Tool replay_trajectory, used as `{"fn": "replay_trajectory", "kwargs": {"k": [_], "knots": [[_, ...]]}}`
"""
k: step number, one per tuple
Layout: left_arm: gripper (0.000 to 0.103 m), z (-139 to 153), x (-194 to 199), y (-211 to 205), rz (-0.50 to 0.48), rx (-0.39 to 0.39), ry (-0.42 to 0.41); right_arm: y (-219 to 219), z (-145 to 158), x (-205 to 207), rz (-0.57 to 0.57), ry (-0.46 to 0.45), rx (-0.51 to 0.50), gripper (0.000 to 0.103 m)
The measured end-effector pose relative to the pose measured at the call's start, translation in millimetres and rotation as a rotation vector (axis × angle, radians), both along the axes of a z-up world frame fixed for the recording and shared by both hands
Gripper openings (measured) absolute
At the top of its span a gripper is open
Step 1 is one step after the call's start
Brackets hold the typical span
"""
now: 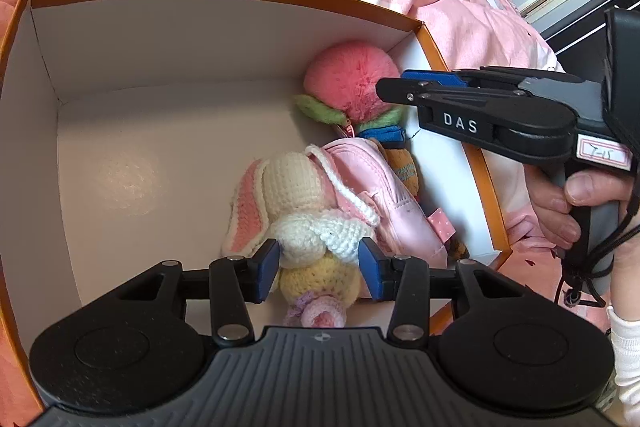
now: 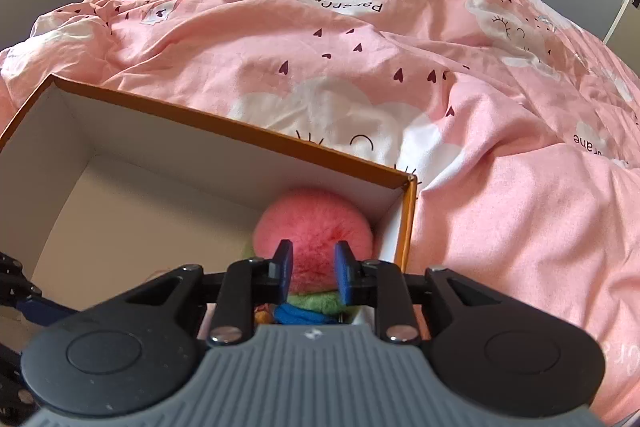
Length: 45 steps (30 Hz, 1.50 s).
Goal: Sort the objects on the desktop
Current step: 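Lower and release bunny in box with left tool while right tool releases pompom, then move left tool to tan box while right tool moves to dark gray box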
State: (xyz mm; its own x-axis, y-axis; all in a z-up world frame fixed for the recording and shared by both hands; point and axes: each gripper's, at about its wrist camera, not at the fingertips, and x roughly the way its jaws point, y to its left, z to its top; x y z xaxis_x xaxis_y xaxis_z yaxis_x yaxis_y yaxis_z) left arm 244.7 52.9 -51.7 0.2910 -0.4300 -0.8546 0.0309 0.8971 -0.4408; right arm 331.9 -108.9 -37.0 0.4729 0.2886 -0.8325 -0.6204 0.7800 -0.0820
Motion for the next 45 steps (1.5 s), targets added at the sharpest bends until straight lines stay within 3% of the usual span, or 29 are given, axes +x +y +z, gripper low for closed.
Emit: {"fn": "replay_trajectory", "kwargs": {"k": [10,19,26,30,34,37,41,45], "knots": [[0.051,23,-15,-3,0.041,0.069,-0.088,-17,16,-42,0.024,-0.004,0.008,0.034],[0.051,67,-55,-7,0.064,0.107,-0.265,-52,39,-86,0.006,-0.025,0.124,0.038],[0.052,92,-102,-15,-0.016,0.161,-0.375,-88,42,-136,-0.044,0.003,0.251,0.047],[0.052,88,-122,-16,-0.034,0.165,-0.351,-100,28,-158,-0.074,0.044,0.278,0.049],[0.054,70,-136,-11,0.009,0.136,-0.291,-108,5,-167,-0.114,0.117,0.314,0.050],[0.065,49,-144,-7,0.060,0.104,-0.226,-110,-9,-169,-0.143,0.174,0.338,0.050],[0.068,15,-147,1,0.151,0.018,-0.109,-107,-23,-168,-0.154,0.206,0.327,0.054],[0.071,-16,-146,5,0.245,-0.011,-0.029,-105,-34,-159,-0.158,0.242,0.319,0.058]]}}
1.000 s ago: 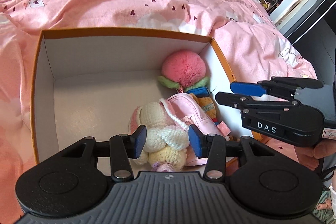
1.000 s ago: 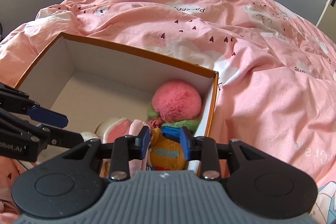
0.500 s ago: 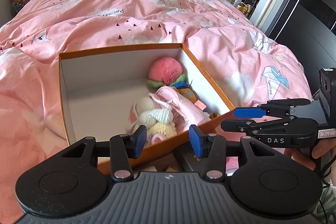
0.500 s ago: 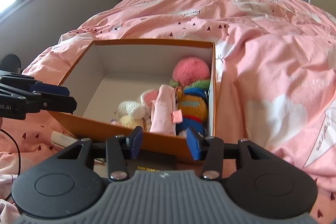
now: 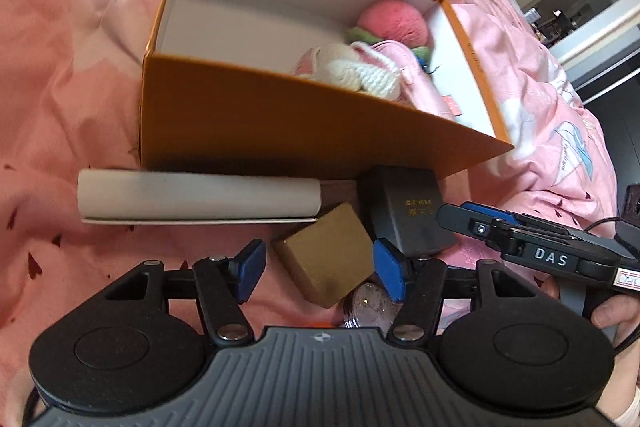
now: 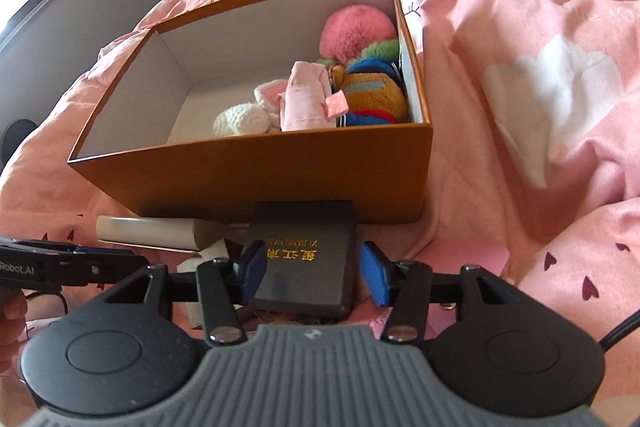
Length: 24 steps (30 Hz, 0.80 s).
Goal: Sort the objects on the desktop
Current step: 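Move left tool to tan box while right tool moves to dark gray box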
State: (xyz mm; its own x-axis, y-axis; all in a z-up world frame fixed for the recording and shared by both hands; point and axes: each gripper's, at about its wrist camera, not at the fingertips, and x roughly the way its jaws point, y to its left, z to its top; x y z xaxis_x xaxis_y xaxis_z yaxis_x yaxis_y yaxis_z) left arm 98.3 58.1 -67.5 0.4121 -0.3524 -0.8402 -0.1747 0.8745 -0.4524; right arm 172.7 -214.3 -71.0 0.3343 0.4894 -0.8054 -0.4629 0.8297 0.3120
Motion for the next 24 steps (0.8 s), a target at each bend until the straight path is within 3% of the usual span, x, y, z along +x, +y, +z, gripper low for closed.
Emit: {"fn": "replay_trajectory", "kwargs": {"k": [12,19,24], "knots": [[0.072,-56,4,9,0.086,-0.168,0.137,-5,-31,26,0.016,0.165,0.101,0.061],[0.090,-78,11,13,0.093,-0.263,0.167,0,-45,40,0.038,0.229,0.131,0.068],[0.092,-89,16,13,0.080,-0.289,0.177,7,-53,50,0.066,0.253,0.136,0.072]]}}
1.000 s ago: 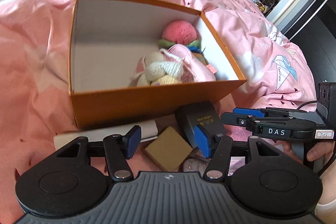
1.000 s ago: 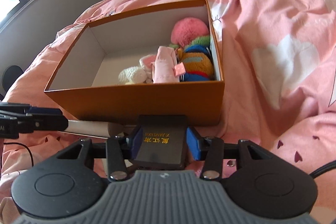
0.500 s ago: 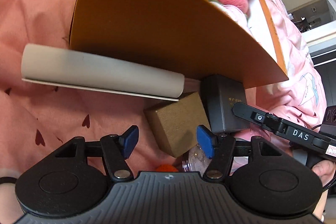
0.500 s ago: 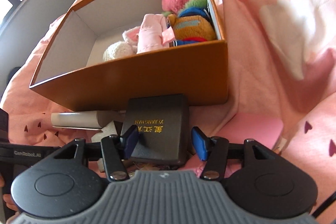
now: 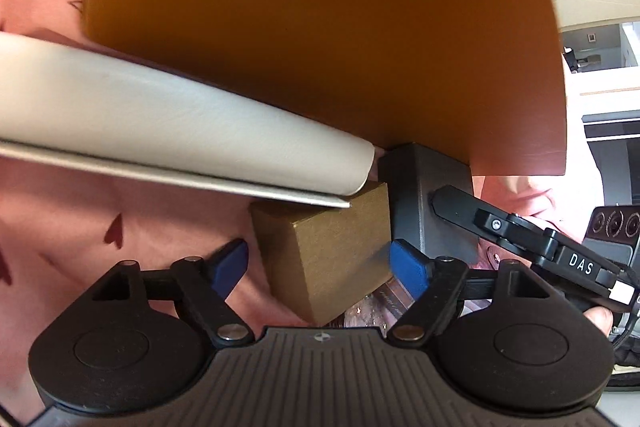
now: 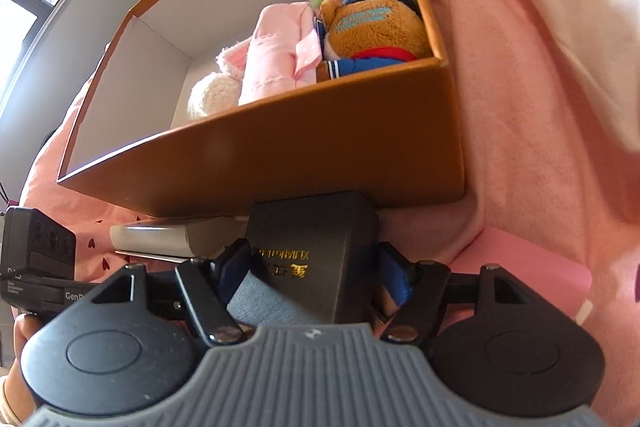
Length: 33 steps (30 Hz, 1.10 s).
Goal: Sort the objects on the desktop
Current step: 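Move left tool to tan box while right tool moves to dark gray box, then grasp tan kraft box with left tool while right tool grasps dark gray box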
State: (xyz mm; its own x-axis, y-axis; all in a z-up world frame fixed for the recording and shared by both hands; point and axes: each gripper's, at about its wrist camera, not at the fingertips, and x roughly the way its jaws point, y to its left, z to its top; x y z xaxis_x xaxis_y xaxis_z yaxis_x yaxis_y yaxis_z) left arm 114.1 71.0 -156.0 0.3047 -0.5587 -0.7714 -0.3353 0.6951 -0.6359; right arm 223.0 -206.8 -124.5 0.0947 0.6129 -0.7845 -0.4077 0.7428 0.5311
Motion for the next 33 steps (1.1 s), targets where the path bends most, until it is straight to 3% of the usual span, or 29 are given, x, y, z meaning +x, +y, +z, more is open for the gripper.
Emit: {"fn": "replay_trajectory", "kwargs": {"k": [7,8,12,18,23,33], "knots": [[0.088,-3,-2,2,0.001,-0.010,-0.012,7,-6,7,0.007,0.018,0.006,0.074],[0.083,0,-3,2,-0.005,-0.005,-0.026,6,-5,7,0.003,0.013,0.007,0.071],[0.078,17,-11,-4,-0.033,0.062,-0.072,-3,3,3,-0.040,0.037,0.031,0.058],[0.063,44,-27,-7,-0.071,0.145,-0.143,-7,31,-13,-0.017,-0.030,0.021,0.046],[0.055,59,-37,-9,-0.083,0.180,-0.184,-6,42,-22,0.007,-0.043,0.001,0.045],[0.054,73,-29,-19,-0.122,0.280,-0.207,-9,39,-54,0.045,-0.079,-0.052,0.047]]}}
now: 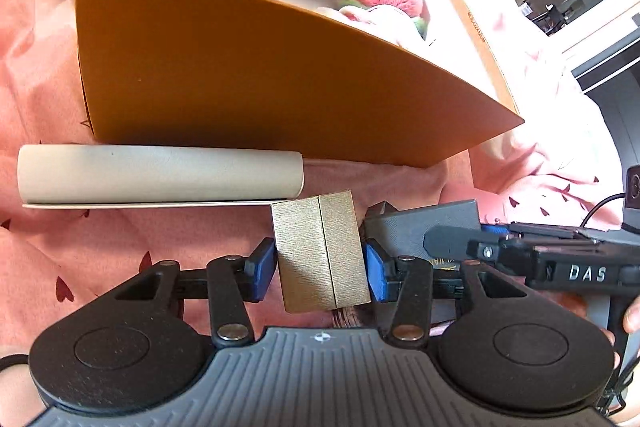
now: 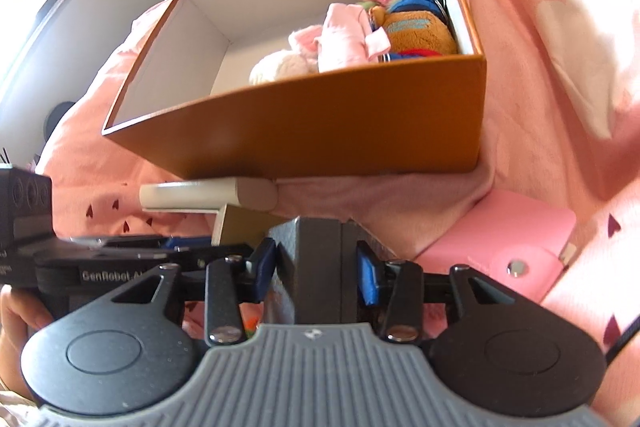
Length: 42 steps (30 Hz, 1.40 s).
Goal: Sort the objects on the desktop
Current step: 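Grasp tan kraft box with left tool while right tool grasps dark gray box, then lift tan box with left tool while right tool lifts gray box over orange box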
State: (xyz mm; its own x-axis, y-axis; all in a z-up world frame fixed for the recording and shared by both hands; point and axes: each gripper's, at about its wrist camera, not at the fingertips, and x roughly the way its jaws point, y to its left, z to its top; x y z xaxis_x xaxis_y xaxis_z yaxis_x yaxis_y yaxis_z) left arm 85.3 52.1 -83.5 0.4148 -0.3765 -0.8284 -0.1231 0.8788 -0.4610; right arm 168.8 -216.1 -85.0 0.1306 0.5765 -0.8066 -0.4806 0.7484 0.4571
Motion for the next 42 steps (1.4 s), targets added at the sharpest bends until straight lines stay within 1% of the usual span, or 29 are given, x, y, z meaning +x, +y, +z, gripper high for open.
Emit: {"fn": "replay_trajectory", "kwargs": {"k": [2,3,7,8,11,14,18,24,27,30,32,35,38,42], "knots": [[0.054,2,-1,0,-0.010,0.011,-0.007,0,-1,-4,0.000,0.012,-0.002,0.047],[0.054,1,1,-7,-0.013,0.016,-0.009,-2,-2,-6,-0.004,0.021,0.002,0.046],[0.054,4,-1,-9,-0.027,0.020,-0.016,-6,3,-13,-0.014,0.025,0.018,0.040],[0.053,6,-1,-11,-0.031,0.020,-0.021,-6,6,-14,-0.012,0.021,0.024,0.037],[0.052,18,-5,-11,-0.043,0.029,-0.051,-6,23,-18,-0.006,-0.024,0.042,0.037],[0.052,31,-9,-9,-0.046,0.022,-0.078,-3,43,-17,-0.002,-0.056,0.072,0.037],[0.052,53,-12,-5,-0.049,0.026,-0.129,2,71,-16,0.009,-0.123,0.086,0.037],[0.052,100,-6,9,-0.013,0.029,-0.248,10,111,-7,0.003,-0.221,0.138,0.037],[0.052,125,3,20,0.005,0.054,-0.312,17,130,4,-0.014,-0.270,0.187,0.037],[0.052,142,19,26,0.026,0.110,-0.353,30,140,19,-0.028,-0.296,0.217,0.037],[0.052,147,32,29,0.037,0.160,-0.360,43,139,29,-0.030,-0.299,0.212,0.037],[0.052,141,54,33,0.037,0.205,-0.320,66,122,46,-0.039,-0.257,0.185,0.037],[0.052,122,72,31,0.035,0.288,-0.246,82,100,62,-0.040,-0.184,0.173,0.037],[0.052,96,86,26,0.014,0.351,-0.166,103,71,75,-0.018,-0.118,0.141,0.037]]}}
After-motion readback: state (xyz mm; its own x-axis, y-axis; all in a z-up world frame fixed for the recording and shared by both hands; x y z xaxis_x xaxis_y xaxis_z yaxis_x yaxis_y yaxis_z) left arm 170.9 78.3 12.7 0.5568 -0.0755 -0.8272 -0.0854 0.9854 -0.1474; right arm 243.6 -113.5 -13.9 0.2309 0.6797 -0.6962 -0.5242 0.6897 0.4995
